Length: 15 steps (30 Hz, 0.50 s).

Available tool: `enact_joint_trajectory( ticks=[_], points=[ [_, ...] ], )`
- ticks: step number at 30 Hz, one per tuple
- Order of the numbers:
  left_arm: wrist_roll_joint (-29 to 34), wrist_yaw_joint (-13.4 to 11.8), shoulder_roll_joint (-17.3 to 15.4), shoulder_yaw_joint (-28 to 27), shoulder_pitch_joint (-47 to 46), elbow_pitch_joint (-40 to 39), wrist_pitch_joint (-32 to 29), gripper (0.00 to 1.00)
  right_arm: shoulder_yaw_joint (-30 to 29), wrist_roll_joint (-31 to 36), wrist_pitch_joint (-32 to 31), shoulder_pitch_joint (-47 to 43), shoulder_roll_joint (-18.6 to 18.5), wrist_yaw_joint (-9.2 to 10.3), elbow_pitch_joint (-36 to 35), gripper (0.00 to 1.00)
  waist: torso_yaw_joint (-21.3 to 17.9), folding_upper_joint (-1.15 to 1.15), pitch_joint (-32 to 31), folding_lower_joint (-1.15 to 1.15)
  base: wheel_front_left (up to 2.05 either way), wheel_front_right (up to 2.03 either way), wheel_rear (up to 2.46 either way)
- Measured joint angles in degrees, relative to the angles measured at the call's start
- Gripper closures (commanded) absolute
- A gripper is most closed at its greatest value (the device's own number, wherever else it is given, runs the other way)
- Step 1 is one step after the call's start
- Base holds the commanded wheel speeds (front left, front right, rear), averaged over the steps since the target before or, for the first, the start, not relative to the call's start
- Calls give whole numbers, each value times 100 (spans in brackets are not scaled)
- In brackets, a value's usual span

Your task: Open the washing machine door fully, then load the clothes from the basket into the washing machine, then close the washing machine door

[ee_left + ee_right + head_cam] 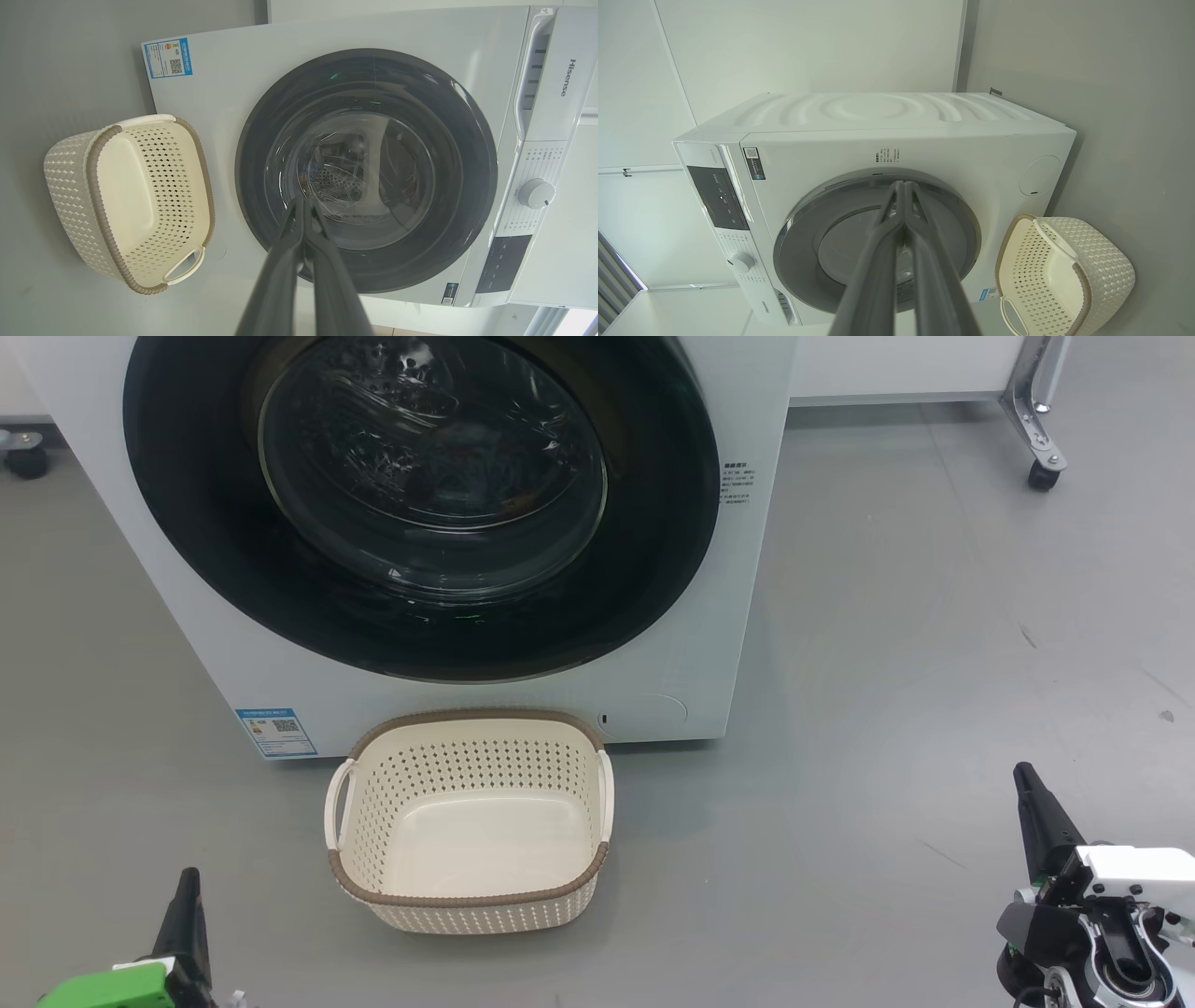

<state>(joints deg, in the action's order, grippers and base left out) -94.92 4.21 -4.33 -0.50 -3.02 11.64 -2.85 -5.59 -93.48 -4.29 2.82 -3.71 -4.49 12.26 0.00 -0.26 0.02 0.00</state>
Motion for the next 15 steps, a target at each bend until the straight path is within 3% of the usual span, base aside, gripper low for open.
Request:
enact_joint_trajectory(
  ticks=[15],
  points=[
    [0, 14, 0, -2, -4, 9, -13, 100, -2, 0, 0, 1, 1, 0, 2, 100, 0, 0, 0, 0, 0, 0, 0]
  ],
)
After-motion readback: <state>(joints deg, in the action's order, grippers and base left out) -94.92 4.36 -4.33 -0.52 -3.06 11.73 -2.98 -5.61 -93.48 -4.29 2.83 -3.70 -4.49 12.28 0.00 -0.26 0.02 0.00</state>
